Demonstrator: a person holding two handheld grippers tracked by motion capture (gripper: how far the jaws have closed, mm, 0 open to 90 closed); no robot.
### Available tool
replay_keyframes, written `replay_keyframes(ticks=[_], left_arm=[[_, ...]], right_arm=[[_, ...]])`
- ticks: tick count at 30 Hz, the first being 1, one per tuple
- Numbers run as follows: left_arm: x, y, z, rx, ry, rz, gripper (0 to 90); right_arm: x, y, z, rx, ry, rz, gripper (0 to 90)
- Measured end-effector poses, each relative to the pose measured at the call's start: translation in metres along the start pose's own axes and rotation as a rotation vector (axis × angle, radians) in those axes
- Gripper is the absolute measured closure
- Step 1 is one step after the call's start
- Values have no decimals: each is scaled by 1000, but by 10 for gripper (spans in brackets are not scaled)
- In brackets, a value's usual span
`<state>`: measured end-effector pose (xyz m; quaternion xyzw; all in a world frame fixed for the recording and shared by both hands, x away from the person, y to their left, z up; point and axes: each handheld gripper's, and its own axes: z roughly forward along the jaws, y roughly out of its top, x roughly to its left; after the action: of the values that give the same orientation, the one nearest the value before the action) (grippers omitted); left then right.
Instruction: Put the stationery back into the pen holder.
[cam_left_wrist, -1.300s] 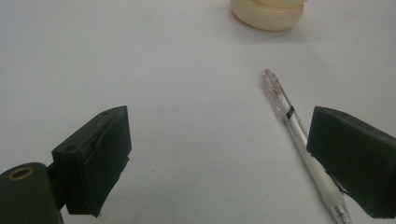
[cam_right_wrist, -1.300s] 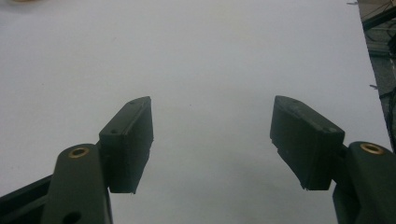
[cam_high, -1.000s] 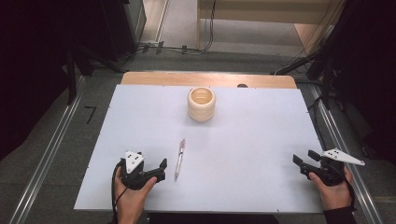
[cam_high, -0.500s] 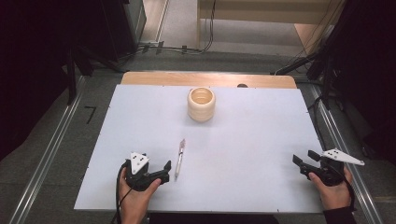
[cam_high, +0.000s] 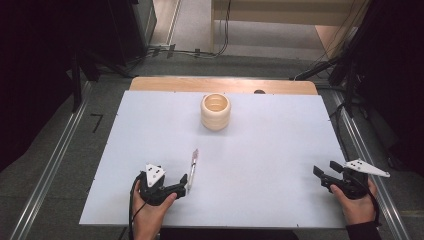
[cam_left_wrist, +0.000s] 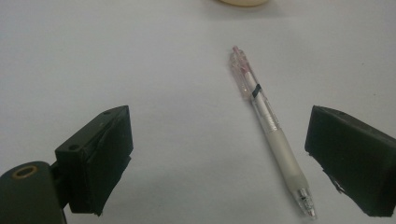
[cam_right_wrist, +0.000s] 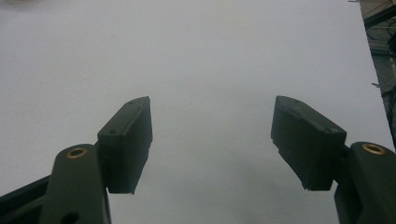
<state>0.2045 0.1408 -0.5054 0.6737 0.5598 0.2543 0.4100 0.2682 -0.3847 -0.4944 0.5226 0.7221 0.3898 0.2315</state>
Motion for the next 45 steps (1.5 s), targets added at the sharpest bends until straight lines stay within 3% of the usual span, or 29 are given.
replay_keyframes(ticks=[15,30,37,45], left_arm=[[-13,-1,7,37,1,24,136],[-24,-5,17,126,15,69,244],[-27,-6,18,141,24,91,341],[-29,-6,16,144,-4,111,502]], right_arm=[[0,0,0,1,0,1,282],[0,0,0,0,1,-2,282],[-1,0,0,-1,1,-3,282],[-1,0,0,-2,-1,-6,282]])
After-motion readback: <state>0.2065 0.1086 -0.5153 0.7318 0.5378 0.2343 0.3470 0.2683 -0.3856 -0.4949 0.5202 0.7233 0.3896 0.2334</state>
